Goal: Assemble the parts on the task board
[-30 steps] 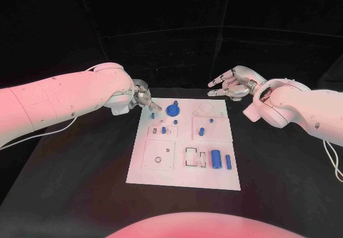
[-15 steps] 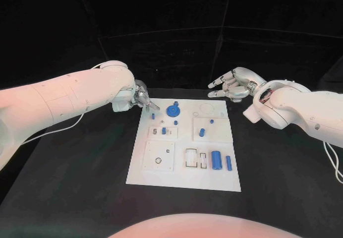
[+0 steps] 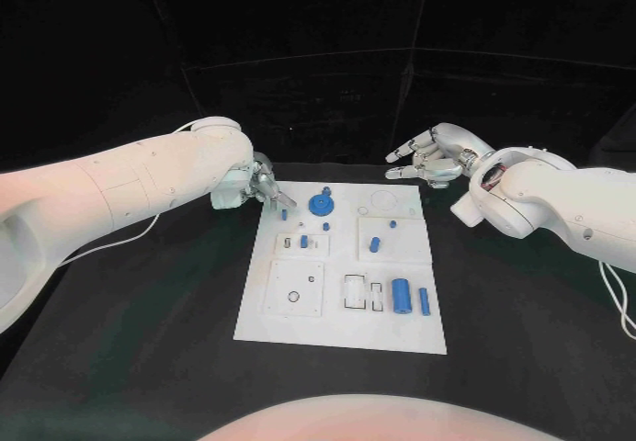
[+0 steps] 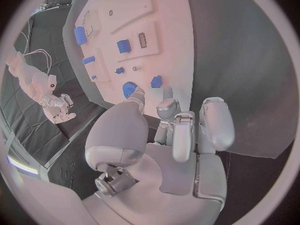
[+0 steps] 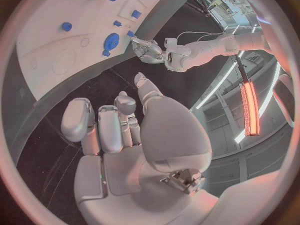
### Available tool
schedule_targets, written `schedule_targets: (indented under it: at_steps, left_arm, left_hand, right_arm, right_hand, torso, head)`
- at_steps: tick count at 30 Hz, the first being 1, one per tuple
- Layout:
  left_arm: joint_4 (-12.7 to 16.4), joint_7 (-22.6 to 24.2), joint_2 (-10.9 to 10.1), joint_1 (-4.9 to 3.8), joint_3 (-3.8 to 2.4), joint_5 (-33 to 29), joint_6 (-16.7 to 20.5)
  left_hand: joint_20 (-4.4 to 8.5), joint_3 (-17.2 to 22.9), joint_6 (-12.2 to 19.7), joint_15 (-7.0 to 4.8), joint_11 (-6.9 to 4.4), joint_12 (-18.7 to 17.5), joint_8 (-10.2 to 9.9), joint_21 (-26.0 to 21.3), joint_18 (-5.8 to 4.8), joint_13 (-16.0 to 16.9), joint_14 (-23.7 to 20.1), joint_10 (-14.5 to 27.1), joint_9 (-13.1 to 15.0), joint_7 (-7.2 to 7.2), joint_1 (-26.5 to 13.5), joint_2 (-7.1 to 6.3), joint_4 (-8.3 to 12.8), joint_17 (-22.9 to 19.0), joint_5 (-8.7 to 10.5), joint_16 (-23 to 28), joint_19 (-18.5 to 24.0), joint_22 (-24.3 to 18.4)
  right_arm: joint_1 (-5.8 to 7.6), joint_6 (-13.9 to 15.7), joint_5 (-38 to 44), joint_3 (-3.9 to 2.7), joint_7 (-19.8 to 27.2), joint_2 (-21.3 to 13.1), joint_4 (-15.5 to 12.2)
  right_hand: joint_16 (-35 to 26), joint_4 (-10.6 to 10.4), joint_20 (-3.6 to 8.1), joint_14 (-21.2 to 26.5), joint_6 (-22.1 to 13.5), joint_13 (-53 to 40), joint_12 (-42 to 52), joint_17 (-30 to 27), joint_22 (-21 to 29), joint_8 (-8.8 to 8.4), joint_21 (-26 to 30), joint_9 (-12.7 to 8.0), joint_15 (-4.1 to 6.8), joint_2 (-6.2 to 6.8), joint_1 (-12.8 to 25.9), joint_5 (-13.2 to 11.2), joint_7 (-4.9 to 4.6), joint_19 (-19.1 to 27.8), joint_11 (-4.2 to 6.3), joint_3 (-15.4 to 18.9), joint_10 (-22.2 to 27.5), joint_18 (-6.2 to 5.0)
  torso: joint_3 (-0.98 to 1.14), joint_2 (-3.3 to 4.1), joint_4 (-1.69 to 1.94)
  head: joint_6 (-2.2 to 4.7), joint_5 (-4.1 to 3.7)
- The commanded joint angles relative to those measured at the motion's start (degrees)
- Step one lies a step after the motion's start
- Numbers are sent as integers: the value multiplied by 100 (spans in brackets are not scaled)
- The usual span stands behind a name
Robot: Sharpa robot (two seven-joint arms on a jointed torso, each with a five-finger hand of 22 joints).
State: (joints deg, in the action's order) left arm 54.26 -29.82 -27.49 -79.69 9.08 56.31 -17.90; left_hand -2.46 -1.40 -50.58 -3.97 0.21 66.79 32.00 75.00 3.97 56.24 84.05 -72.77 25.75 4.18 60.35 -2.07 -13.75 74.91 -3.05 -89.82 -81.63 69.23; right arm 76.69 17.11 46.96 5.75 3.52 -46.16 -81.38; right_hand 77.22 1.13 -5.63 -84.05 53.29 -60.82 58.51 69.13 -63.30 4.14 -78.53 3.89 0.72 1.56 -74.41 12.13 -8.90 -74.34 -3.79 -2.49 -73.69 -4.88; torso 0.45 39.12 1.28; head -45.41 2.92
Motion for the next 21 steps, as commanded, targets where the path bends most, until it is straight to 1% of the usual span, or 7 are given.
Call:
schedule_targets:
  at_steps: [1, 6, 10, 14, 21]
  left_arm:
    - [-13, 24, 22, -5, -4, 58, -71]
    - [-24, 23, 37, -1, -4, 59, -82]
    - [-43, 23, 56, 6, -4, 59, -111]
    - [-70, 22, 80, 19, -4, 59, -143]
    - [-125, 21, 121, 53, -4, 59, -160]
  left_hand:
    - [7, -54, -68, 16, -31, 31, -24, 6, 64, -2, 595, -18, -13, -3, 23, 61, 11, 1509, 35, -18, -20, 12]
    - [13, -92, -92, 10, -39, 40, -19, 11, 62, 4, 595, -24, -30, -9, 138, 109, 30, 1509, 33, -18, -24, 24]
    - [18, -120, -117, 6, -44, 49, -15, 15, 60, 7, 595, -30, -52, -14, 311, 177, 87, 1509, 32, -18, -28, 37]
    - [19, -122, -131, 5, -46, 53, -12, 18, 58, 8, 595, -34, -65, -16, 424, 225, 138, 1509, 31, -18, -31, 46]
    - [19, -130, -140, 5, -46, 56, -10, 20, 57, 10, 595, -37, -74, -17, 474, 253, 160, 1509, 31, -18, -32, 51]
  right_arm:
    - [12, -12, -26, -3, 56, 13, 2]
    - [12, -15, -26, -3, 56, 22, 8]
    - [12, -17, -26, -3, 55, 28, 10]
    - [12, -19, -26, -3, 54, 31, 11]
    - [12, -20, -26, -3, 54, 33, 9]
  right_hand:
    - [-38, -18, 9, -178, 9, 6, -25, 0, 3, 27, 21, 7, 8, -2, 35, 7, 10, 17, 21, 15, 24, -59]
    - [-38, -18, 9, -178, 9, 6, -25, 0, 3, 27, 21, 7, 8, -2, 35, 7, 10, 17, 21, 15, 24, -59]
    - [-38, -18, 9, -178, 9, 6, -25, 0, 3, 27, 21, 7, 8, -2, 35, 7, 10, 17, 21, 15, 24, -59]
    - [-37, -21, 9, -179, 9, 6, -23, 3, 5, 27, 22, 7, 9, -9, 32, 15, 10, 16, 22, 15, 22, -59]
    - [-37, -21, 9, -180, 8, 4, -20, 4, 5, 27, 22, 7, 9, -11, 31, 16, 10, 16, 23, 14, 20, -59]
  torso:
    - [4, 0, 13]
    - [6, -6, 11]
    - [10, -3, 7]
    - [7, -1, 1]
    - [5, 5, 1]
  head:
    - [-1, -2]
    - [-12, 0]
    - [-18, 3]
    - [-18, 6]
    - [-28, -4]
